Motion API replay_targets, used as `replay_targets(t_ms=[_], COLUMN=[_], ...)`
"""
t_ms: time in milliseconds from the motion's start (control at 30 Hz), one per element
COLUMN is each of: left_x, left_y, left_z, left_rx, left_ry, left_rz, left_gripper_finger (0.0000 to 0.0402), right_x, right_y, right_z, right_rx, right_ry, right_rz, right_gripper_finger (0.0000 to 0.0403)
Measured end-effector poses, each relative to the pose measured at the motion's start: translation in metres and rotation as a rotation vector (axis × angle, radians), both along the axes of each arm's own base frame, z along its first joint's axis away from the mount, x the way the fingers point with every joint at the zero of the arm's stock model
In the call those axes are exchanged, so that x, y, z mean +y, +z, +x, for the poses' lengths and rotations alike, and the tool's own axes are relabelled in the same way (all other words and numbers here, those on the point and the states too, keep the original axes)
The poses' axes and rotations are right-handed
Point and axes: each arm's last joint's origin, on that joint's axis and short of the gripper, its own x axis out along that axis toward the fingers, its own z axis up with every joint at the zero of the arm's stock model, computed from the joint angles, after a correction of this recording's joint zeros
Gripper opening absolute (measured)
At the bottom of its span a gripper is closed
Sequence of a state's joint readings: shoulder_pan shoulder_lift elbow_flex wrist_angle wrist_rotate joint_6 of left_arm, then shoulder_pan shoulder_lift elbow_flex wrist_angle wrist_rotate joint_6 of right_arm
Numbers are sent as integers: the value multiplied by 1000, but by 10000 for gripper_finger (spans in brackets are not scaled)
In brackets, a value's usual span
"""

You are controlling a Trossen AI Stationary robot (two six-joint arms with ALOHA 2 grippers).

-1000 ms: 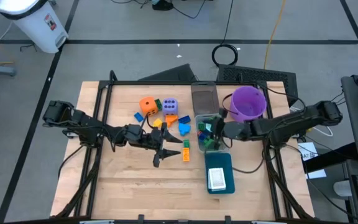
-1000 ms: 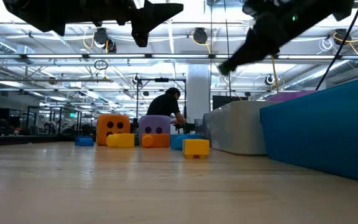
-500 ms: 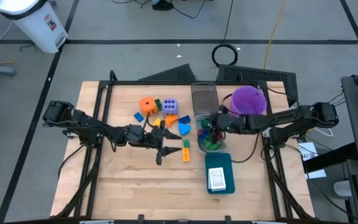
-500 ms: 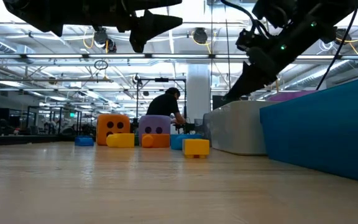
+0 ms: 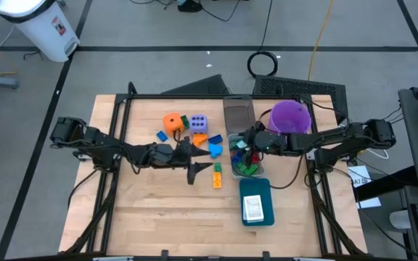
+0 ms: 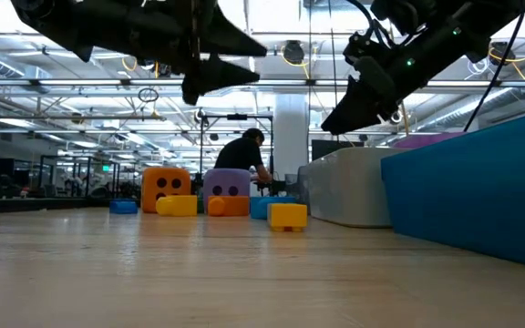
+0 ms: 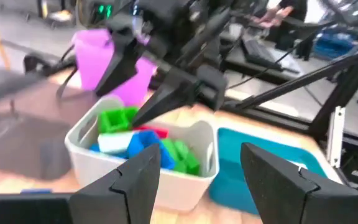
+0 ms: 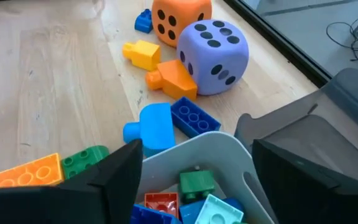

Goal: Pick & Place Toys
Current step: Put the yellow game piece into the gray bin

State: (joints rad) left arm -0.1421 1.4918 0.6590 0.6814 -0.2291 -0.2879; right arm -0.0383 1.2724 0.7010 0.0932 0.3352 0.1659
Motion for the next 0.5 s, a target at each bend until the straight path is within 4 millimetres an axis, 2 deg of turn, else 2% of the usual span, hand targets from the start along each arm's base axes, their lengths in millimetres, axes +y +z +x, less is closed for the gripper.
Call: replay_targets(t_ms=[133,300,500], left_x=[-3,-18,-28], left_y=[-7,-21,-45], left_z=[-1,3,26], left_rx=[65,119,250], left_ry=[-57,-196,-351], left_rz=[1,23,13], left_gripper_finger=[238,283,326], right_x=[0,0,0], right_y=[0,1,1], right_z=[0,0,0], right_rx=[-4,-8,-7], right_ry=[1,2,3], right_rz=[-1,-2,-3], right_gripper_finger=[289,288,287])
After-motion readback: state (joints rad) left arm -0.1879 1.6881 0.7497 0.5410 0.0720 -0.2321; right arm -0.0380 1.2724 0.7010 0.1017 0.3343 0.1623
